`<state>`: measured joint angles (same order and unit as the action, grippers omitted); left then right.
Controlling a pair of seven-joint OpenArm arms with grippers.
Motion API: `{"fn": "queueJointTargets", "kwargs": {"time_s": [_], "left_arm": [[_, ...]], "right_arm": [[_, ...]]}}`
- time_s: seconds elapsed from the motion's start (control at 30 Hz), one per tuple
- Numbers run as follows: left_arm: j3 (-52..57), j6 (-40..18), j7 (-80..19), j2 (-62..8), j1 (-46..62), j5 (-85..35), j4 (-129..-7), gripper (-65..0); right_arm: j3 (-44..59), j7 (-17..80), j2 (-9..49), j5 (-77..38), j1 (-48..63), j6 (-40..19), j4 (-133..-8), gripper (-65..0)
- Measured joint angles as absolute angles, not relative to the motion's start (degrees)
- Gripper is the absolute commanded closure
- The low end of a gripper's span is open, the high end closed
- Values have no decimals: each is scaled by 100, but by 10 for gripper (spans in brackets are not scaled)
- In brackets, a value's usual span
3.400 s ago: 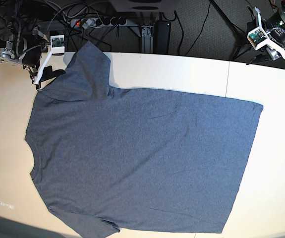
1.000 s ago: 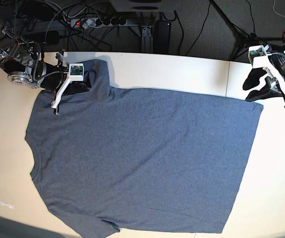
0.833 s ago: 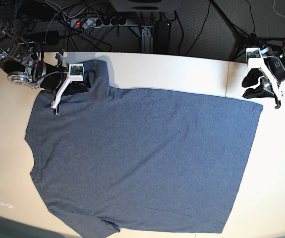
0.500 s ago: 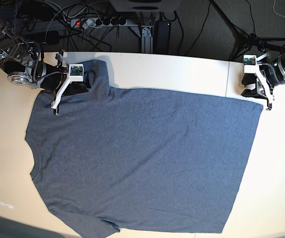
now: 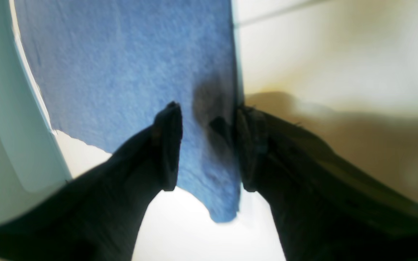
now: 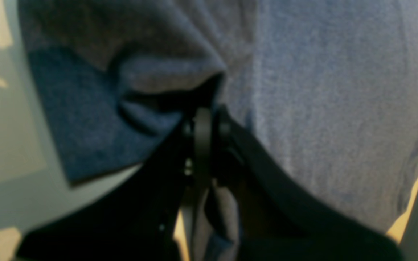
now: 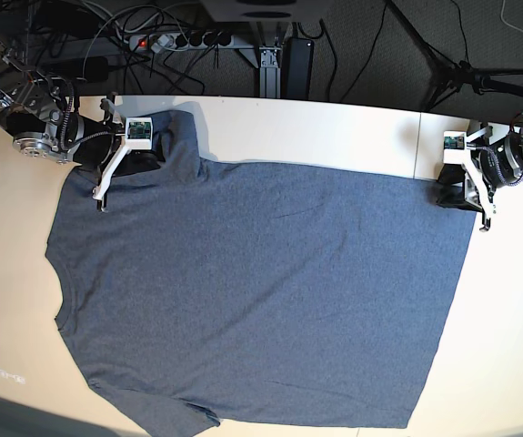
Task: Fold the T-shirt properly
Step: 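Move the left gripper to the hem corner and pinch it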
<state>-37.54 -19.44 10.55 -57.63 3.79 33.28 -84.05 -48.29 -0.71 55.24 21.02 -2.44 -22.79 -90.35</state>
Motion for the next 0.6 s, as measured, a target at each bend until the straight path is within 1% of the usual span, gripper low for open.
{"fn": "queueJointTargets", "kwargs": {"time_s": [0.37, 0.6], "left_arm": [[-4737, -1732, 1275, -5649, -532, 3116, -7671, -295], [-4792, -1658, 1492, -5551, -611, 2987, -7301, -294]], "right_arm": [[-4829, -64, 5537, 2106, -246, -2281, -9035, 0], [-4829, -62, 5537, 2106, -255, -2281, -9035, 0]]}}
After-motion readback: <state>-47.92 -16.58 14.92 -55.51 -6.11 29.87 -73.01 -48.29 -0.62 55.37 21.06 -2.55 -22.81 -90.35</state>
